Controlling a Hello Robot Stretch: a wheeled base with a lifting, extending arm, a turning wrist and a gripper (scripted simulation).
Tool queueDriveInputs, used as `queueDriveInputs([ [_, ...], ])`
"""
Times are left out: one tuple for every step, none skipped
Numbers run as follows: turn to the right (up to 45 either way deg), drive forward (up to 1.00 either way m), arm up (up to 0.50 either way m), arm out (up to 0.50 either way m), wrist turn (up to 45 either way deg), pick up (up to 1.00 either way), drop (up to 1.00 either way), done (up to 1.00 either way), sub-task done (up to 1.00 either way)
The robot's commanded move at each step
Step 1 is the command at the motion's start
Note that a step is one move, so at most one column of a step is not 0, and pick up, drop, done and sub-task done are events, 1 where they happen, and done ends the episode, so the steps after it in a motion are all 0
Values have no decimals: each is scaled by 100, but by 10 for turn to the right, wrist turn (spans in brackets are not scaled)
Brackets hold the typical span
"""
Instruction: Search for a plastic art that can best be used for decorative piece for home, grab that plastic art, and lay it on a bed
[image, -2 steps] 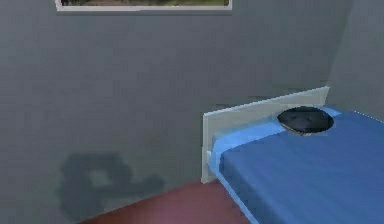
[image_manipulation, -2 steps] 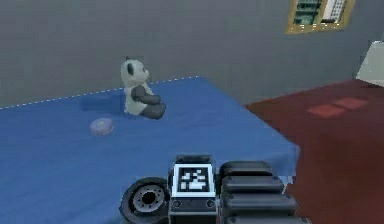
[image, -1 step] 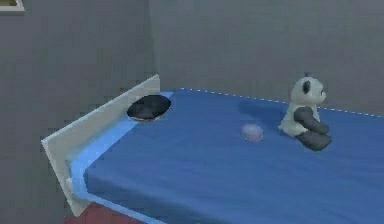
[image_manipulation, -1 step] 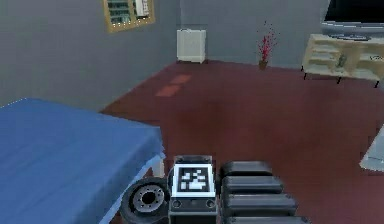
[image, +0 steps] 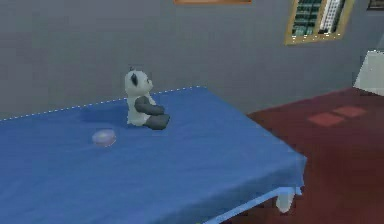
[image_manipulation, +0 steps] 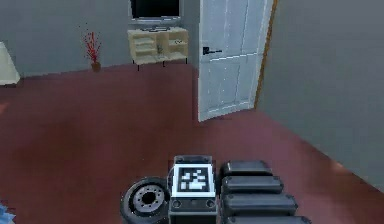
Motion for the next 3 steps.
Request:
queueDriveInputs([
  [330,0,0,0,0,0,0,0,0],
  [-450,0,0,0,0,0,0,0,0],
  [-210,0,0,0,0,0,0,0,0],
])
